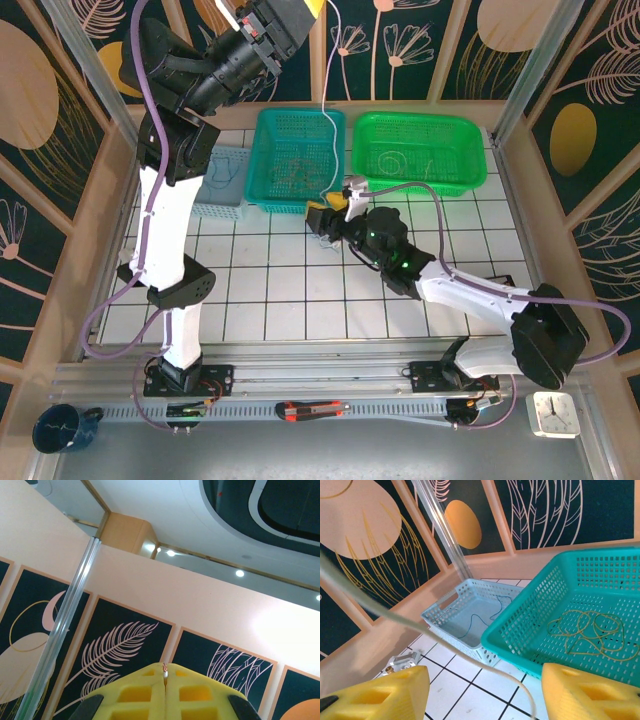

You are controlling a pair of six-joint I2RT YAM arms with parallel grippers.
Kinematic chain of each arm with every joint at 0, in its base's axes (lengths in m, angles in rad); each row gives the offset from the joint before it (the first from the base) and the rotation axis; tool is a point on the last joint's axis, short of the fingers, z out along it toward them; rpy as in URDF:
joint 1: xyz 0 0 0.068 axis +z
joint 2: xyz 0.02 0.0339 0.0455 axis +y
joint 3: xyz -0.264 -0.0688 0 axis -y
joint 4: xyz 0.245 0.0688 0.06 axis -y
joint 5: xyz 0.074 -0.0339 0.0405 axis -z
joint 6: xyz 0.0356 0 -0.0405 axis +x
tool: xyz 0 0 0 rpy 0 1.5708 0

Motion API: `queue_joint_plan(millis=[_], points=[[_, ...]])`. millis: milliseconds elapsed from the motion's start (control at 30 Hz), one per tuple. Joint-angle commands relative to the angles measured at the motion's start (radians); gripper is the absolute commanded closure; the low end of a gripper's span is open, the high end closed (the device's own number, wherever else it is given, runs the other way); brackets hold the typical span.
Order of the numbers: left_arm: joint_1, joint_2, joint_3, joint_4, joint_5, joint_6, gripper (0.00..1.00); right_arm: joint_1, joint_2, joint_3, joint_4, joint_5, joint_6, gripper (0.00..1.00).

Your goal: Untangle the cables

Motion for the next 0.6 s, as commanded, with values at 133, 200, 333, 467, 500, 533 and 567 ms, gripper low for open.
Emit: queue_joint_plan(millis=[133,200,333,467,500,533,567], points=[[-0.006,-0.025,0.022,0.023,0.012,-0.029,1.0,0.007,0.061,0.051,0.051,0.035,-0.024,0.51],[-0.006,-0.023,0.023,0.035,0.009,-0.032,1.0,0.007,0.082,0.047,0.052,0.056,-0.037,0.62],[-0.006,-0.023,0.023,0.055,0.001,-0.039,1.0,0.005,0.118,-0.005,0.081,0.051,-0.012,0.82],[-0.007,-0.028,0.022,0.063,-0.012,-0.037,1.0,0.004,0.152,-0.079,0.124,0.051,0.032,0.89],[-0.006,-0.029,0.023,0.066,-0.017,-0.035,1.0,0.004,0.161,-0.101,0.137,0.053,0.047,0.9],[-0.007,-0.032,0.022,0.07,-0.022,-0.036,1.0,0.004,0.172,-0.125,0.154,0.053,0.065,0.9],[-0.006,-0.032,0.022,0.073,-0.028,-0.035,1.0,0.004,0.18,-0.145,0.17,0.053,0.084,0.93]])
